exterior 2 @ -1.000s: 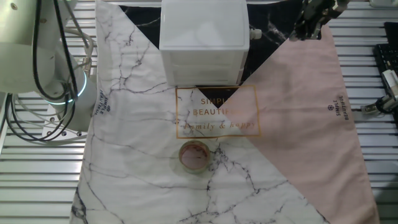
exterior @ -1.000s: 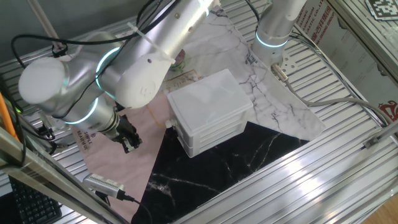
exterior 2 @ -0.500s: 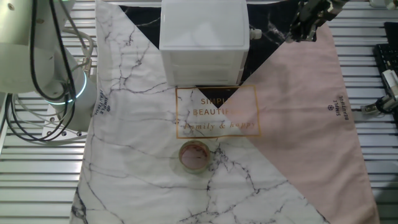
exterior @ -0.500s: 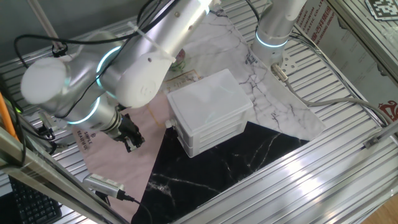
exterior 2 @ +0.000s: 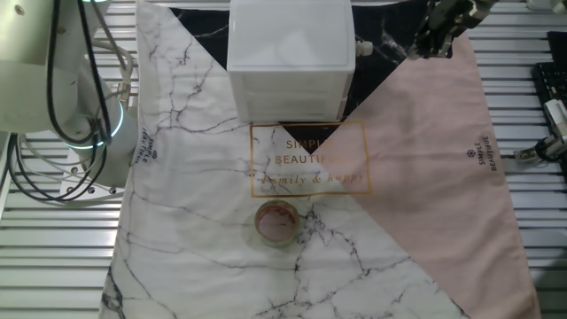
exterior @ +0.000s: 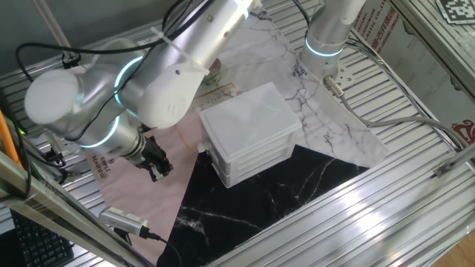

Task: Grasp the handle and open the drawer

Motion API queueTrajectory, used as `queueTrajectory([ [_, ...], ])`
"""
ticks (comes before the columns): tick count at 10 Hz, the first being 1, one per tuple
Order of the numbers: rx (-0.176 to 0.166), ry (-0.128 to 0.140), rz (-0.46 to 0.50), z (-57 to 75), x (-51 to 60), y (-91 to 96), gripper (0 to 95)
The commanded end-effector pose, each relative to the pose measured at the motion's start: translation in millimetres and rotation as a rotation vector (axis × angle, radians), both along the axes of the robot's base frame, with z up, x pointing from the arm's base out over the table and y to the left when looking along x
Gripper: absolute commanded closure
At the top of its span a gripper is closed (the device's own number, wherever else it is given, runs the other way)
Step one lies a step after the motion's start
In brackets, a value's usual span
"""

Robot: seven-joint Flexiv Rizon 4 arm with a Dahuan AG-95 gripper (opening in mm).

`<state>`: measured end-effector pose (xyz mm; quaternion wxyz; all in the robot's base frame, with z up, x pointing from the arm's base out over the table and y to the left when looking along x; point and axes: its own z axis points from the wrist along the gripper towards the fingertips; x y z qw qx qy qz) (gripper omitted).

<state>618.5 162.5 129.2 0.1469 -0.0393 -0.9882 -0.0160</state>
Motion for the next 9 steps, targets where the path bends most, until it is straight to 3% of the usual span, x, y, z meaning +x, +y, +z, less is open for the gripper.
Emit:
queueTrajectory([
  [1, 0.002, 0.013, 0.002, 0.5, 3.4, 1.3, 95.0],
  [6, 0.015, 0.023, -0.005, -0.9, 0.8, 1.8, 95.0],
  [9, 0.018, 0.017, -0.013, -9.1, -7.9, 1.3, 95.0],
])
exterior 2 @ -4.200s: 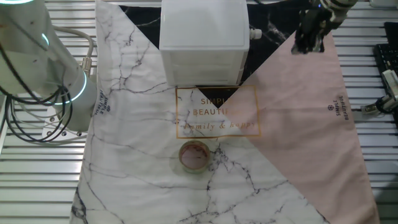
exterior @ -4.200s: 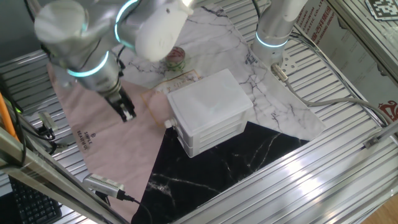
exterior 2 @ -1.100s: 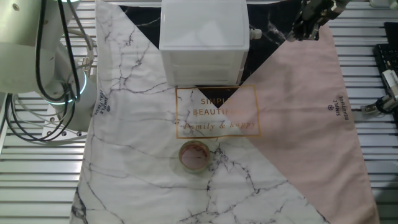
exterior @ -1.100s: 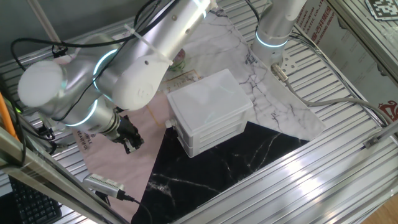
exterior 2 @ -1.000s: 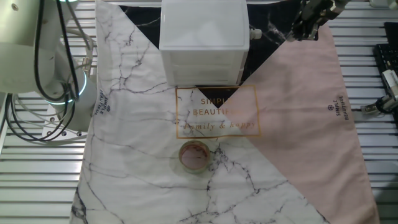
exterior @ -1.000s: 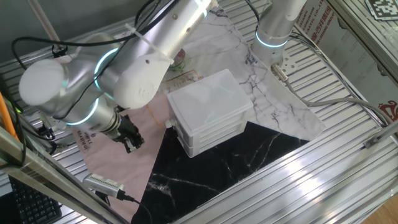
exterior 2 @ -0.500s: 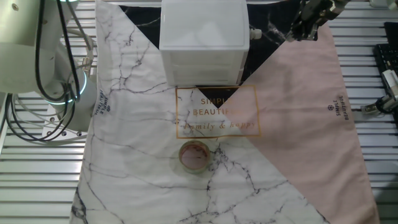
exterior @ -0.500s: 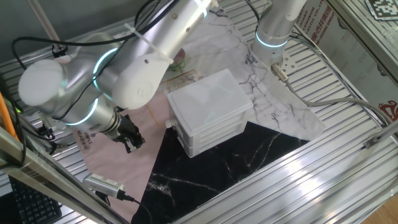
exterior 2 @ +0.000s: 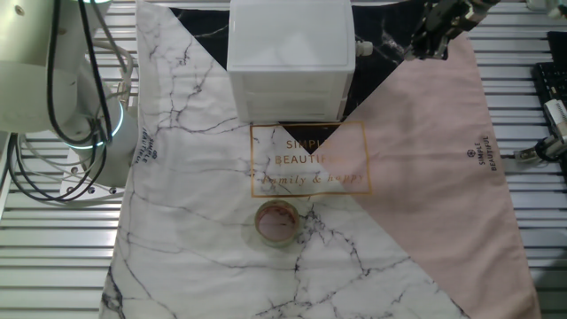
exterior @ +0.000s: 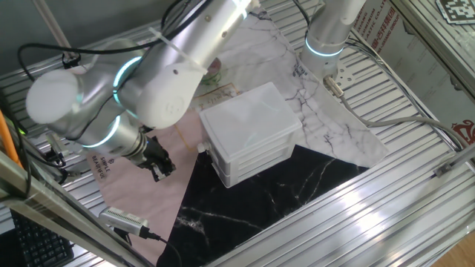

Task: Grasp the handle and open the drawer

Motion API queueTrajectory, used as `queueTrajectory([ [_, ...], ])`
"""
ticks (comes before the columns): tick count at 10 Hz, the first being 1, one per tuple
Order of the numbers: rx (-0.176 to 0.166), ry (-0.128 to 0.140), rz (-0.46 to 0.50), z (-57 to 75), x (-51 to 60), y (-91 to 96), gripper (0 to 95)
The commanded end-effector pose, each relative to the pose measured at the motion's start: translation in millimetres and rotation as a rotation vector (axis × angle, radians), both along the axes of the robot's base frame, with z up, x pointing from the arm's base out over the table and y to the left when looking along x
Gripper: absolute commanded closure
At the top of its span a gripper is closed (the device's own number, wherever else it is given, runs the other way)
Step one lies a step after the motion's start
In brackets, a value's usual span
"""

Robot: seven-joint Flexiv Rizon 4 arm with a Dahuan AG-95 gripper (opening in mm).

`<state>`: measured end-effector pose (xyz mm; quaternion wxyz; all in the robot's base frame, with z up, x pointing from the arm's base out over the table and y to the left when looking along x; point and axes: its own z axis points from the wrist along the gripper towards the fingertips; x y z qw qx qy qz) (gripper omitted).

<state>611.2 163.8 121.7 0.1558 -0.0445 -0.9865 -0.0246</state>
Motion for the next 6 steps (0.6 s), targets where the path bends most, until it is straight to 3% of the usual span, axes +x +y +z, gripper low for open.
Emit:
queueTrajectory([
  [1, 0.002, 0.001, 0.000, -3.2, -2.5, -0.9, 95.0],
  [6, 0.006, 0.002, -0.014, -5.5, -14.2, -3.9, 95.0],
])
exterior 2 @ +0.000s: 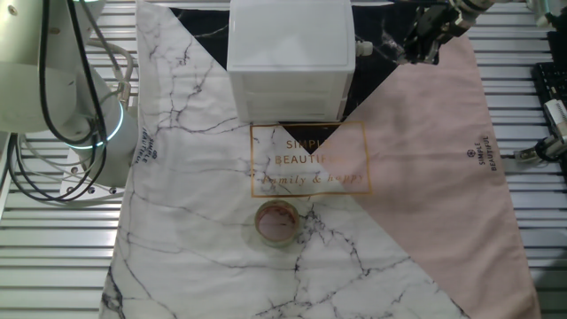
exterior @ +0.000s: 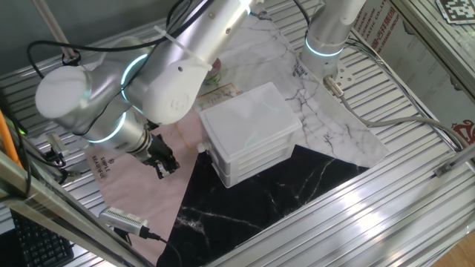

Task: Grasp the handle and open the drawer

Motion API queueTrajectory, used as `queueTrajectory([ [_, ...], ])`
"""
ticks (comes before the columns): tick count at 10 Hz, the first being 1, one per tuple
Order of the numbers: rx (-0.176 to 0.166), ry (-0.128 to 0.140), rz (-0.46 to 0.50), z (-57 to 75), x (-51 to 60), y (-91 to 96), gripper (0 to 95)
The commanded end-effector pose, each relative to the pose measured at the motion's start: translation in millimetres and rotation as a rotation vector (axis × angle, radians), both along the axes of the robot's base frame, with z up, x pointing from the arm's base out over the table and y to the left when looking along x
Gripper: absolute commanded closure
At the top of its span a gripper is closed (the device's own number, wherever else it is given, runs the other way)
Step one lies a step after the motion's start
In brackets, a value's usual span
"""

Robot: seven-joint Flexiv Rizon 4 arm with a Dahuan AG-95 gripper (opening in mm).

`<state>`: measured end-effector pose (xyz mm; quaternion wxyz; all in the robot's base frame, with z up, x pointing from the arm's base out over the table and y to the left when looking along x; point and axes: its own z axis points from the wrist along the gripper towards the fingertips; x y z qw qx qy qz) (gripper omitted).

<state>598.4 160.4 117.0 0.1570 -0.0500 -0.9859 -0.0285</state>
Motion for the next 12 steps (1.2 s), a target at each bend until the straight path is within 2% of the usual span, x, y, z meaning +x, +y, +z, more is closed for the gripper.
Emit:
queueTrajectory([
  [1, -0.001, 0.002, -0.006, -2.5, -4.0, -0.2, 95.0],
  [3, -0.004, 0.005, -0.009, -5.7, -7.9, 0.2, 95.0],
  [4, -0.004, 0.015, -0.010, -6.5, -9.2, 0.4, 95.0],
  [7, -0.006, 0.068, -0.013, -7.6, -10.4, 2.4, 95.0],
  [8, -0.006, 0.077, -0.014, -7.7, -10.8, 3.2, 95.0],
  [12, 0.003, 0.081, -0.009, -10.1, -20.0, 2.2, 95.0],
])
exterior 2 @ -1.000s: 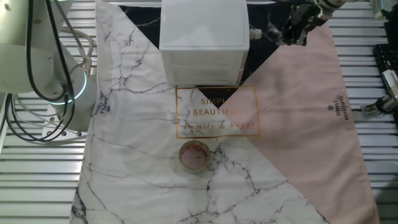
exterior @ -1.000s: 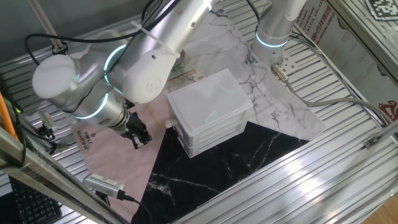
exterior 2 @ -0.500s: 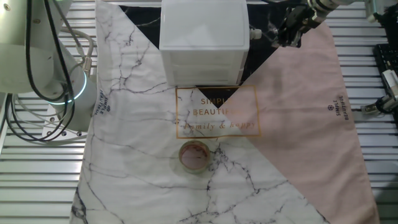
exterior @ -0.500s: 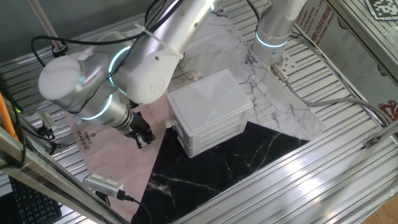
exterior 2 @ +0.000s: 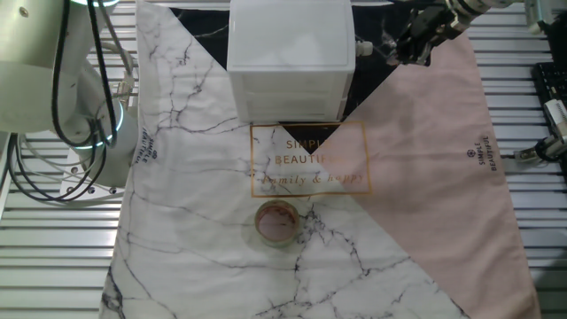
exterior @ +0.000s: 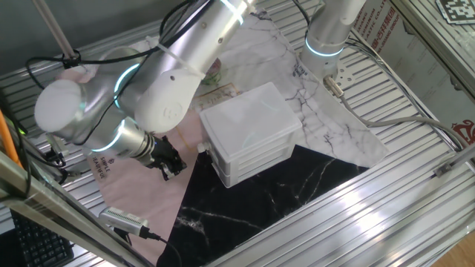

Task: Grasp the handle and open the drawer

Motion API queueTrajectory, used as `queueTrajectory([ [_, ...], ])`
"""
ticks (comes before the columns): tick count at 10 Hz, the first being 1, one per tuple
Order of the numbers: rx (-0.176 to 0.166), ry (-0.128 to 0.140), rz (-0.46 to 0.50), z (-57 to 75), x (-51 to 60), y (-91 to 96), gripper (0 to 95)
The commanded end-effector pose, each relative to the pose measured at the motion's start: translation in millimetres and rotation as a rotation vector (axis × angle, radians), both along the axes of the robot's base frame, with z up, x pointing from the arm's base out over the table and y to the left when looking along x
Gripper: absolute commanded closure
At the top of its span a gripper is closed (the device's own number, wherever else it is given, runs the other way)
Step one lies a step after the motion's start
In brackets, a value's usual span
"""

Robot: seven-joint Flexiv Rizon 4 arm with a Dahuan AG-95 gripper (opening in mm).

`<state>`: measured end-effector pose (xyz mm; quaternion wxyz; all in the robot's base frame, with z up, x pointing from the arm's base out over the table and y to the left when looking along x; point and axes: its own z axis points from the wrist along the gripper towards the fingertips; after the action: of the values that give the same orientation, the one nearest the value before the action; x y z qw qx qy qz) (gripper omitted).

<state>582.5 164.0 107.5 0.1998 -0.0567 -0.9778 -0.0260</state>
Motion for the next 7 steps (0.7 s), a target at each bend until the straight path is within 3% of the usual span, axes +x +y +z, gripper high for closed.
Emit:
queueTrajectory([
  [1, 0.006, -0.001, 0.000, -1.0, -5.0, -2.2, 95.0],
  [7, -0.001, 0.001, -0.010, -1.2, -5.3, -2.5, 95.0],
])
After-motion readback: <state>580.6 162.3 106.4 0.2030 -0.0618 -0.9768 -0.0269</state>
